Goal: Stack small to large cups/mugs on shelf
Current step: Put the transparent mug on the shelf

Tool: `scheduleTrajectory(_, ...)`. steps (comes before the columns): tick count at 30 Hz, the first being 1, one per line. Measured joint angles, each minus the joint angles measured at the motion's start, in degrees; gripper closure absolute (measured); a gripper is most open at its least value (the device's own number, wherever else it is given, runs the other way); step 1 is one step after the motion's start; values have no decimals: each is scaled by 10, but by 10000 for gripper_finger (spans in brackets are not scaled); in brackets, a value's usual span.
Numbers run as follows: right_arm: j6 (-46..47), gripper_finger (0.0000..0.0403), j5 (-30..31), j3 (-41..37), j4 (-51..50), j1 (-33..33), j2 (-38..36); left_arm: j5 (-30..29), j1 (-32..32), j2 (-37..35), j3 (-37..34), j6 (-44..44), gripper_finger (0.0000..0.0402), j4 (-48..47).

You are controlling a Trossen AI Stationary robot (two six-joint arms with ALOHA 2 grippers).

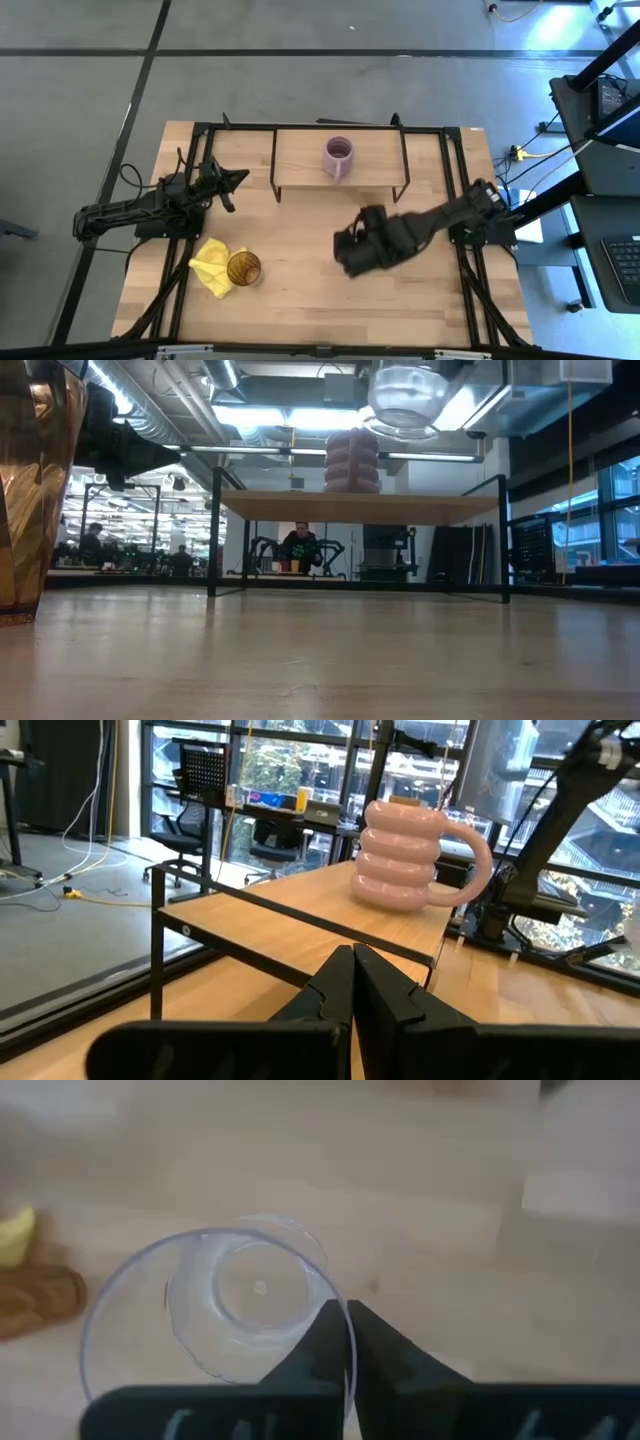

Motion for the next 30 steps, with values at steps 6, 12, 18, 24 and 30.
scheduleTrajectory(6,-119,398,19,-6,1,-77,-51,0,0,0,0,0,401,0)
scheduleTrajectory(12,-225,398,10,-5,1,-136,-87,0,0,0,0,0,401,0)
scheduleTrajectory(18,-403,398,-48,-5,1,-185,-95,0,0,0,0,0,401,0)
scheduleTrajectory(24,-440,398,-13,-5,1,-245,-98,0,0,0,0,0,401,0)
scheduleTrajectory(30,-477,398,-50,-5,1,-313,-120,0,0,0,0,0,401,0)
